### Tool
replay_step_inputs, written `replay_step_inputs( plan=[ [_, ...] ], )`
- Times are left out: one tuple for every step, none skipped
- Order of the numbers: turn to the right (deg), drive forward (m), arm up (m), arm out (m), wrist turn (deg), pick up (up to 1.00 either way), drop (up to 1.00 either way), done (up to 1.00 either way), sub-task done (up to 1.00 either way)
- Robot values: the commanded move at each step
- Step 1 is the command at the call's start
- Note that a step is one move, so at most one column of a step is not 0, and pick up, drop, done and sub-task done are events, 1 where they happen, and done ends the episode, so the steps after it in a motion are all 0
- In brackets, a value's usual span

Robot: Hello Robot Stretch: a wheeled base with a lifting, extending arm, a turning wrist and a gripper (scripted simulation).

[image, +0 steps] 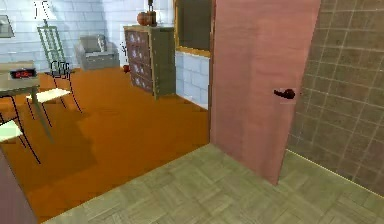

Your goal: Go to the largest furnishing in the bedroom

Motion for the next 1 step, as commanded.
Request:
replay_step_inputs(
  plan=[
    [0.0,0.55,0.0,0.0,0.0,0.0,0.0,0.0,0.0]
  ],
)
